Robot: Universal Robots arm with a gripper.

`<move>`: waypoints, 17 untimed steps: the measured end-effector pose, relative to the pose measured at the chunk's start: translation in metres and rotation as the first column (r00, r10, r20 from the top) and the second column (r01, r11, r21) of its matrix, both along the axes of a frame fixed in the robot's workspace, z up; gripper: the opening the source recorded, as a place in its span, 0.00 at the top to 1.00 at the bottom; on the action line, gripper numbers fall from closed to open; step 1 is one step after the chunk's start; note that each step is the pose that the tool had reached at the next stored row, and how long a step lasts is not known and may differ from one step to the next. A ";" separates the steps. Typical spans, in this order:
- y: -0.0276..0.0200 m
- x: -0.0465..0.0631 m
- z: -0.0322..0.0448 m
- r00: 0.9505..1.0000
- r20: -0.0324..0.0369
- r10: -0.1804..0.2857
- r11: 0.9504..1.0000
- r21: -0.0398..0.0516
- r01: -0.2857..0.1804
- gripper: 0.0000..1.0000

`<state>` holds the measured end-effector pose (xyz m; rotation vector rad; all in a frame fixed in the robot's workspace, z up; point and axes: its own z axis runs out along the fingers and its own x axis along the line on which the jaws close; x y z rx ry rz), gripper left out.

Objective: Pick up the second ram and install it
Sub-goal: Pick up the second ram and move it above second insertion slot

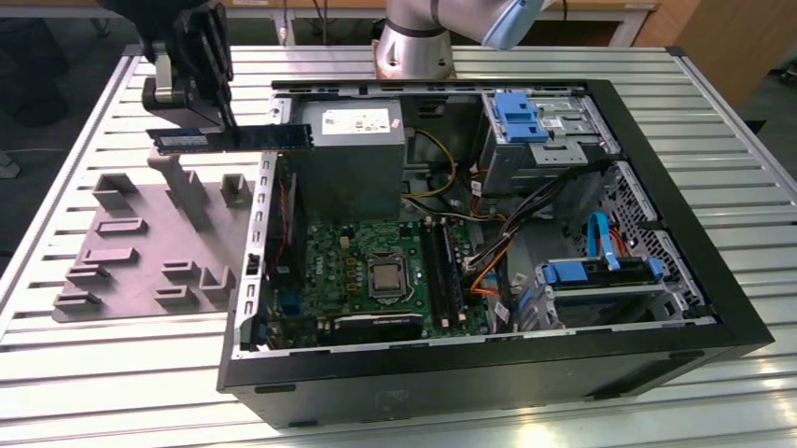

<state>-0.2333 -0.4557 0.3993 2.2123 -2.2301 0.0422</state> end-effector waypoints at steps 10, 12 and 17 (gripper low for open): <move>0.0000 0.011 0.0000 1.000 0.000 0.000 1.000 0.000 0.000 0.86; 0.0000 0.014 0.0000 1.000 0.000 0.000 1.000 0.000 0.000 0.86; 0.0000 0.024 0.0000 1.000 0.000 0.000 1.000 0.000 0.000 0.86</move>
